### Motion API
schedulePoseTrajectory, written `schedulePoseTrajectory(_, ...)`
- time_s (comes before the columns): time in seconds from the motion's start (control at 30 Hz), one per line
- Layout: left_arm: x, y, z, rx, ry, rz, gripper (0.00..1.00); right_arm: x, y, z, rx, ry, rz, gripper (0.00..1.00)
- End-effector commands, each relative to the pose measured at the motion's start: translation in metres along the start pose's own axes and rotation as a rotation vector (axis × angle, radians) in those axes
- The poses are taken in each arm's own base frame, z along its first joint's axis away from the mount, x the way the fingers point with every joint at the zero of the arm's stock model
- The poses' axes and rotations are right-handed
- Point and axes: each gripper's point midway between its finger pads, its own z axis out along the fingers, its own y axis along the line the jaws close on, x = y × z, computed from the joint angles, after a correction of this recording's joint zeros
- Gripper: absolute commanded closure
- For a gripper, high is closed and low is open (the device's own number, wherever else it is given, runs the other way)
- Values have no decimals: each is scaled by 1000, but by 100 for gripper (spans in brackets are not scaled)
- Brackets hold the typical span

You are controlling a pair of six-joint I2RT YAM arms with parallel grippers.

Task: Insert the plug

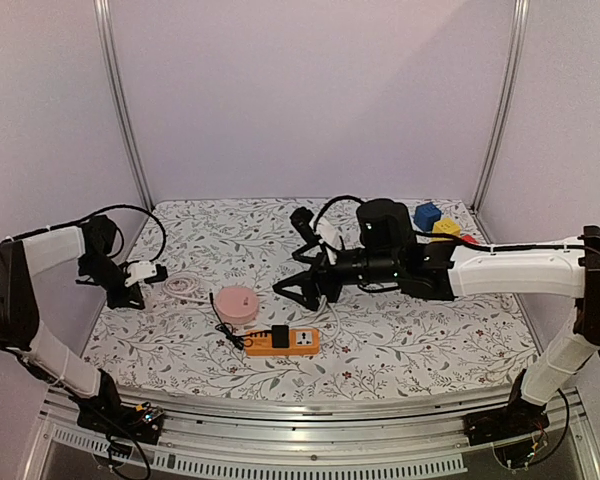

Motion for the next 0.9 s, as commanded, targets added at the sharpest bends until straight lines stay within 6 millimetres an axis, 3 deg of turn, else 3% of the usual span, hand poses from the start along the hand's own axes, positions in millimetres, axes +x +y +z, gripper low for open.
schedulePoseTrajectory(0.0, -27, -7, -31, 11, -111, -118, 100, -5, 2, 7, -11, 4, -32, 6)
schedulePoseTrajectory(0.2, -47, -20, -61, 23, -177, -225, 100, -12, 2, 12, -19, -4, -50, 6)
schedulePoseTrajectory(0.37, -70, -40, -83, 61, -224, -268, 100, -20, 0, 14, 27, -19, -174, 6)
schedulePoseTrajectory(0.57, -102, -60, -102, 116, -259, -304, 100, -58, 14, 27, 49, -103, -418, 5)
schedulePoseTrajectory(0.73, -123, -72, -117, 168, -294, -306, 100, -67, 42, 59, -4, -174, -652, 3)
schedulePoseTrajectory(0.87, -134, -82, -130, 212, -312, -293, 100, -48, 49, 89, -45, -181, -737, 1)
